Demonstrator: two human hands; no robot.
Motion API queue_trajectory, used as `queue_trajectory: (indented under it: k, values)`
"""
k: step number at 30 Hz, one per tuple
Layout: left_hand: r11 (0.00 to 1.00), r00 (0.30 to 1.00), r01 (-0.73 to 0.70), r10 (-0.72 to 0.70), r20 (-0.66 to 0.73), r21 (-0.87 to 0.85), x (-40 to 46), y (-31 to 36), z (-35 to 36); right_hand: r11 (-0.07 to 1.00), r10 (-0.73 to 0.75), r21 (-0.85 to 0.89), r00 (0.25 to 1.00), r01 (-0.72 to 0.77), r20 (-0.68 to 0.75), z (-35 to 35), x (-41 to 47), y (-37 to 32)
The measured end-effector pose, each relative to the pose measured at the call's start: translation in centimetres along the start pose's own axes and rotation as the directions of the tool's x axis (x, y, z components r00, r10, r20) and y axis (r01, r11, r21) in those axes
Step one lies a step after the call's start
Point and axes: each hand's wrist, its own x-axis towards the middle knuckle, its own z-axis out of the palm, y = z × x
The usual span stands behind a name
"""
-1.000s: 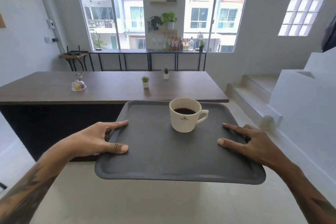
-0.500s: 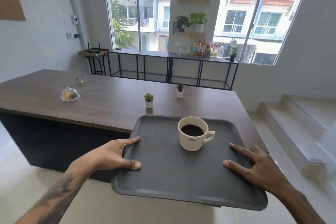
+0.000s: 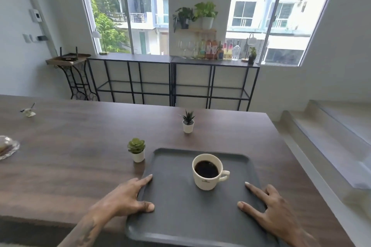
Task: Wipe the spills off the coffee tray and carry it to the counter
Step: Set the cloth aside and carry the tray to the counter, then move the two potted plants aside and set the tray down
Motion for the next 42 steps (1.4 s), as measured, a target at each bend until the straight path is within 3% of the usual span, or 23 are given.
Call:
queue_trajectory:
  k: [7,12,15,18,19,22,23,25,26,27,30,33,35,38,42]
  values:
    - [0.994,0.996,0.089,-0.089,-0.006,0.07,7.8,-0.3,-0.6,0.995,0.014,-0.103,0.999,-0.01,0.04,2.1,7.4,0.5]
    - [0.961,0.986,0.167,-0.168,-0.016,0.218,9.1,0.8,-0.8,0.996,-0.04,-0.077,0.995,0.047,0.094,2.1,9.5,0.4]
    - [0.933,0.979,0.2,-0.201,-0.026,0.299,9.4,1.4,-0.9,0.987,-0.092,-0.125,0.994,0.099,0.056,1.5,10.6,0.1]
    - [0.932,0.981,0.19,-0.169,-0.091,0.31,8.7,1.7,-0.6,0.976,-0.051,-0.2,0.984,0.086,0.173,0.9,11.1,-0.3]
    - [0.943,0.981,0.183,-0.155,-0.12,0.279,8.1,1.5,-0.3,0.972,-0.027,-0.222,0.975,0.077,0.223,0.5,11.5,-0.4]
    - [0.987,0.935,0.159,-0.149,-0.322,0.005,5.7,0.4,0.9,0.906,-0.244,-0.323,0.962,0.272,0.124,0.6,12.3,1.2]
    - [0.976,0.875,0.136,-0.198,-0.442,-0.167,5.1,-0.1,1.1,0.934,-0.236,-0.268,0.971,0.236,0.033,0.3,13.1,1.3]
    - [0.898,0.678,0.055,-0.355,-0.644,-0.437,4.7,-1.9,1.3,0.999,-0.028,-0.032,0.999,0.027,-0.035,-1.0,16.4,-0.5]
    - [0.85,0.611,0.031,-0.432,-0.664,-0.525,5.0,-3.2,1.5,0.997,-0.003,0.076,0.999,0.007,-0.049,-1.1,18.8,-1.7]
    - [0.807,0.588,0.017,-0.485,-0.647,-0.59,5.5,-4.1,1.5,0.986,-0.023,0.163,0.999,0.03,-0.043,-0.6,21.2,-3.2]
    - [0.725,0.626,-0.025,-0.525,-0.576,-0.688,7.9,-5.9,0.7,0.968,-0.11,0.24,0.986,0.078,0.122,1.8,28.7,-7.4]
    - [0.695,0.719,-0.048,-0.474,-0.507,-0.718,10.3,-6.3,0.8,0.956,-0.092,0.293,0.933,-0.015,0.348,5.2,33.3,-10.2]
    - [0.674,0.753,-0.078,-0.443,-0.487,-0.735,11.3,-5.8,1.0,0.932,-0.104,0.357,0.902,-0.059,0.42,7.1,34.8,-11.0]
    - [0.644,0.753,-0.142,-0.423,-0.504,-0.752,12.1,-5.5,1.2,0.92,-0.117,0.387,0.895,-0.065,0.43,9.1,35.6,-11.6]
    - [0.652,0.719,-0.125,-0.46,-0.522,-0.747,11.9,-5.4,1.1,0.895,-0.15,0.446,0.928,-0.018,0.34,11.5,35.4,-12.1]
